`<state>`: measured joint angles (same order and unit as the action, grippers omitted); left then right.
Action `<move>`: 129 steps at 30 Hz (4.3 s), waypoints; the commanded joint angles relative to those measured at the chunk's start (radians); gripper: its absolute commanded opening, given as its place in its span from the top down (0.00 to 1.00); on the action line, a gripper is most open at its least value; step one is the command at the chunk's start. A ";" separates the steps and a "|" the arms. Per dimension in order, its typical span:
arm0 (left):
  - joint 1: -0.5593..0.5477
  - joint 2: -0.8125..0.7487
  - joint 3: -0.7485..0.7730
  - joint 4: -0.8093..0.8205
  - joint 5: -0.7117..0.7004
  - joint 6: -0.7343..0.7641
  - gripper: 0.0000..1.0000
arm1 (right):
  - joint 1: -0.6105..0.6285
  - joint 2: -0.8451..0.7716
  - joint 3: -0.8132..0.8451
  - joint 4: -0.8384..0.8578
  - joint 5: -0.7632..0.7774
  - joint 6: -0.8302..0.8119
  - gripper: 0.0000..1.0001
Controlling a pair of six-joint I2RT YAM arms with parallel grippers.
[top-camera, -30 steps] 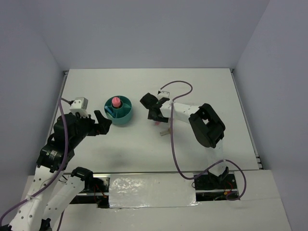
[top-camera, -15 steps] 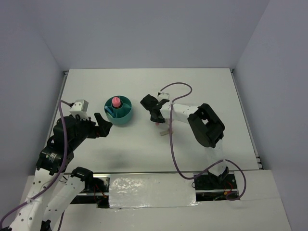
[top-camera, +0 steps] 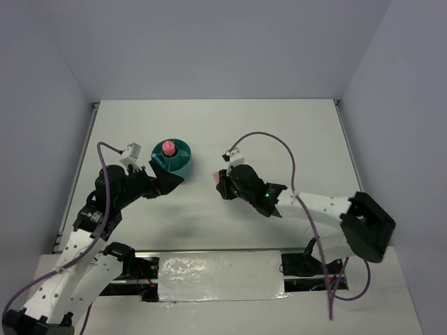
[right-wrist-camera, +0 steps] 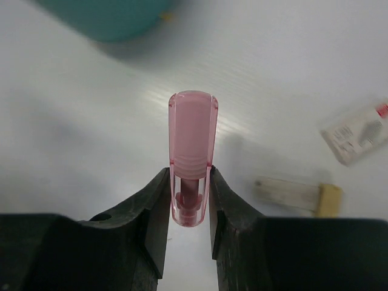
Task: Sort the stationery into containers
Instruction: Pick up the stationery from the center of the board, then place the stationery in the storage box, then pick up the stationery from the center of the board.
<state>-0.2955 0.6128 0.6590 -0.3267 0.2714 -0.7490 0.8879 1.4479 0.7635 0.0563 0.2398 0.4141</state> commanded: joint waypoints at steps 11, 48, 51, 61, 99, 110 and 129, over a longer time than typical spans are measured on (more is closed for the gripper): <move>-0.237 0.097 0.004 0.316 0.048 -0.211 0.05 | 0.290 -0.373 -0.027 0.119 -0.031 -0.291 1.00; -0.252 0.379 0.179 0.156 -1.018 -0.032 1.00 | 0.376 -0.601 0.045 -0.369 0.475 0.009 0.06; -0.188 0.461 0.192 0.213 -1.012 -0.009 1.00 | 0.376 -0.666 0.011 -0.374 0.466 0.022 0.06; -0.116 0.577 0.189 0.353 -0.973 0.050 0.95 | 0.375 -0.747 -0.055 -0.383 0.454 -0.004 0.06; -0.116 0.053 0.188 -0.250 -0.368 0.312 0.01 | -0.175 0.032 0.167 -0.395 0.168 0.336 0.19; -0.159 -0.088 0.131 -0.210 -0.360 0.295 0.01 | -0.244 0.387 0.427 -0.466 0.165 0.370 0.31; -0.162 -0.074 0.133 -0.206 -0.354 0.301 0.01 | -0.253 0.413 0.398 -0.130 -0.098 0.146 0.77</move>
<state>-0.4519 0.5343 0.7845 -0.5686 -0.0944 -0.4698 0.6285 1.8786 1.1549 -0.2905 0.3332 0.6708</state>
